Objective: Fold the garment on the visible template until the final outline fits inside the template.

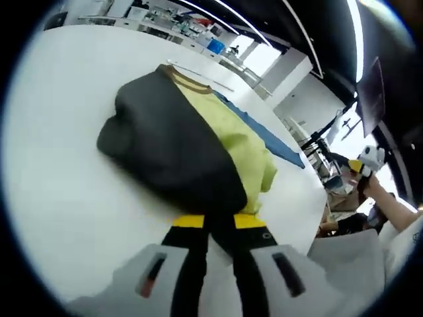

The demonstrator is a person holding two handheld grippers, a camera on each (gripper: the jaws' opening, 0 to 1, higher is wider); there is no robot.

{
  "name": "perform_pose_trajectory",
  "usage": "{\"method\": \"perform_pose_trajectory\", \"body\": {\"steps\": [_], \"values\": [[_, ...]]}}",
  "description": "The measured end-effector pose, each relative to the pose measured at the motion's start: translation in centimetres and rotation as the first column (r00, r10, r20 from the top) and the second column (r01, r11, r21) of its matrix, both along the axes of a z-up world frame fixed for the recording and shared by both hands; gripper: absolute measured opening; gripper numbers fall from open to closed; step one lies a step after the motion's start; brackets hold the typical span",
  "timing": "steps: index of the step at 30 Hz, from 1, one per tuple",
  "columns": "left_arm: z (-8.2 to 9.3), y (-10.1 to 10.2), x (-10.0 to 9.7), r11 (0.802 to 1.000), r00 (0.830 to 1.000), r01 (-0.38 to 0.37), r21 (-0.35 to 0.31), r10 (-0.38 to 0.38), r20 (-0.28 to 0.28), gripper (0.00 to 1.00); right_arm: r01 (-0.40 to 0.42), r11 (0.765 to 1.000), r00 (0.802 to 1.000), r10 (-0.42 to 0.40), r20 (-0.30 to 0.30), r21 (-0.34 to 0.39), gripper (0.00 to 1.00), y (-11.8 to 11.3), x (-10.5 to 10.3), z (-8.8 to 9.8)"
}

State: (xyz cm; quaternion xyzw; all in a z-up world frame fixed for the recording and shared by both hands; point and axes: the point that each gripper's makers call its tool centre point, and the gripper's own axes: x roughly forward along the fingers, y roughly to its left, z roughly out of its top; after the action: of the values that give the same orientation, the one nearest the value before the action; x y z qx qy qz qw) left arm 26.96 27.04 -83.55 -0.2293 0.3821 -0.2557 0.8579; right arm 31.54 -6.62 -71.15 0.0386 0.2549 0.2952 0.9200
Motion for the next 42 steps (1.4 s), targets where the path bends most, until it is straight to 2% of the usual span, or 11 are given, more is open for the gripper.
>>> {"method": "perform_pose_trajectory", "body": {"steps": [7,13,25,29,35,42], "values": [[1.3,0.6,-0.4,1.0,1.0,-0.018,-0.019,0.018,0.017,0.01,-0.01,1.0,1.0,0.01,-0.001,-0.003,0.9,0.9,-0.5,0.1],[2.7,1.9,-1.1,0.999,1.0,-0.018,-0.028,0.019,0.022,0.01,-0.008,1.0,1.0,0.008,0.002,0.006,0.9,1.1,-0.7,0.2],[3.0,5.4,-2.1,0.999,0.999,-0.047,-0.003,0.047,0.024,0.02,-0.019,1.0,1.0,0.019,-0.001,0.006,0.88,2.1,-1.3,0.2],[3.3,7.4,-2.5,0.998,0.998,-0.062,-0.014,0.063,0.006,0.01,-0.02,1.0,1.0,0.02,0.0,0.008,0.88,2.3,-1.3,0.4],[3.7,10.7,-2.3,0.996,0.997,-0.08,0.03,0.08,0.007,0.01,-0.022,1.0,1.0,0.022,0.007,0.009,0.87,3.2,-1.5,0.7],[3.6,15.8,-1.2,0.993,0.997,-0.081,0.089,0.082,-0.014,0.0,-0.015,1.0,1.0,0.015,-0.01,0.015,0.87,4.5,-1.9,0.4]]}}
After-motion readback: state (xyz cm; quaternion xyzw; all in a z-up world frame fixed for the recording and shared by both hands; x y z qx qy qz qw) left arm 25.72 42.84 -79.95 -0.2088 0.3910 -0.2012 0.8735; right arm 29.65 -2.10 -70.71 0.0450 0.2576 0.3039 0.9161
